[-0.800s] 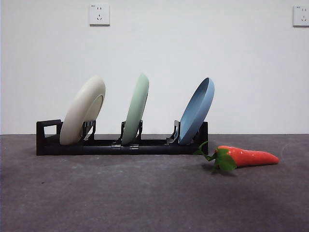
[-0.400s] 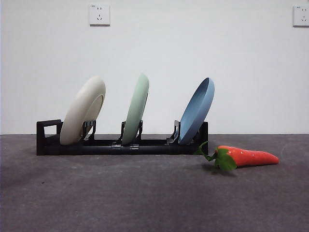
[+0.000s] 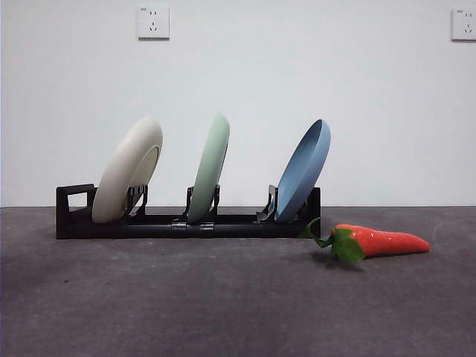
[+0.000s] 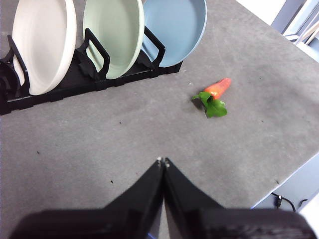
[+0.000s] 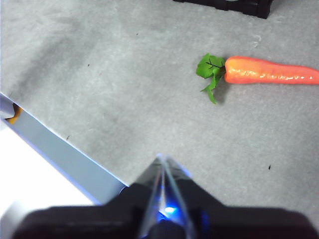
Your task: Take the green plate from the plate rack,put the plate on the table,take the carrot from the table,put the carrot in the plate
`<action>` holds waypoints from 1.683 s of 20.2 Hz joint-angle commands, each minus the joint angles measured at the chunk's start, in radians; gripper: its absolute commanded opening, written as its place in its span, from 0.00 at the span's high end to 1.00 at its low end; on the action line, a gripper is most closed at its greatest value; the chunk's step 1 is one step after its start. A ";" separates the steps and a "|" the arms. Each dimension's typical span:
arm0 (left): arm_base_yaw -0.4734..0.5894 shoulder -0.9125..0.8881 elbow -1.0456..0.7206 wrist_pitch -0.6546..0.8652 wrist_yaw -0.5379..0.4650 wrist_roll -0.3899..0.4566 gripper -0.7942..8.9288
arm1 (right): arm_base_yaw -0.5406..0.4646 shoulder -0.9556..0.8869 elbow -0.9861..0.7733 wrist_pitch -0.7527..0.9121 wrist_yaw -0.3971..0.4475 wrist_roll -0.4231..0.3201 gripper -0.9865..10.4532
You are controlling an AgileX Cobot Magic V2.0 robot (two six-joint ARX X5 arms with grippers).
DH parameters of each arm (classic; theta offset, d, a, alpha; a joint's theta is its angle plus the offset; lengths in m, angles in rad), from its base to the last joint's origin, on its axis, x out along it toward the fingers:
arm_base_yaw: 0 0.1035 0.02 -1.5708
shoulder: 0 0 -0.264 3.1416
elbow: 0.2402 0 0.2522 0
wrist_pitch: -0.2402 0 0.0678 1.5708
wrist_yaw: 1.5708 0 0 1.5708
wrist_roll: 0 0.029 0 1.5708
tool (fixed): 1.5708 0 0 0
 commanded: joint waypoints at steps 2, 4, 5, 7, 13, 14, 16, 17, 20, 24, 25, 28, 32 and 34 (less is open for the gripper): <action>0.003 0.002 0.002 0.012 -0.030 0.011 0.35 | 0.002 -0.001 0.002 0.014 0.002 -0.006 0.54; 0.003 0.002 0.002 0.012 -0.026 0.011 0.32 | 0.002 0.000 0.002 0.015 0.002 -0.004 0.42; 0.003 0.002 0.002 0.012 -0.026 0.011 0.32 | 0.002 -0.001 0.002 0.015 0.002 -0.002 0.42; 0.003 0.003 0.002 0.012 -0.025 0.011 0.32 | 0.002 0.000 0.002 0.015 0.002 0.000 0.42; -0.014 0.062 0.004 0.072 0.043 -0.040 0.32 | 0.002 0.000 0.002 0.021 0.002 0.001 0.42; -0.028 0.080 0.011 0.117 0.055 -0.065 0.32 | 0.002 0.000 0.002 0.021 0.002 0.001 0.42; -0.070 0.137 0.047 0.222 0.055 -0.118 0.32 | 0.002 0.000 0.002 0.021 0.002 0.001 0.42; -0.093 0.169 0.068 0.267 0.054 -0.137 0.32 | 0.002 0.000 0.002 0.021 0.002 0.001 0.42; -0.184 0.326 0.170 0.374 0.016 -0.182 0.32 | 0.002 0.000 0.002 0.021 0.002 0.001 0.42; -0.293 0.581 0.343 0.457 -0.062 -0.181 0.34 | 0.002 0.000 0.002 0.021 0.002 0.001 0.42; -0.313 0.653 0.391 0.481 -0.082 -0.181 0.34 | 0.002 0.000 0.002 0.021 0.002 0.001 0.42; -0.347 0.851 0.529 0.503 -0.118 -0.163 0.34 | 0.002 0.000 0.002 0.021 0.002 0.001 0.42; -0.365 1.073 0.674 0.532 -0.169 -0.161 0.34 | 0.002 0.000 0.002 0.021 0.002 0.001 0.42; -0.375 1.151 0.717 0.543 -0.212 -0.161 0.34 | 0.002 0.000 0.002 0.021 0.003 0.001 0.42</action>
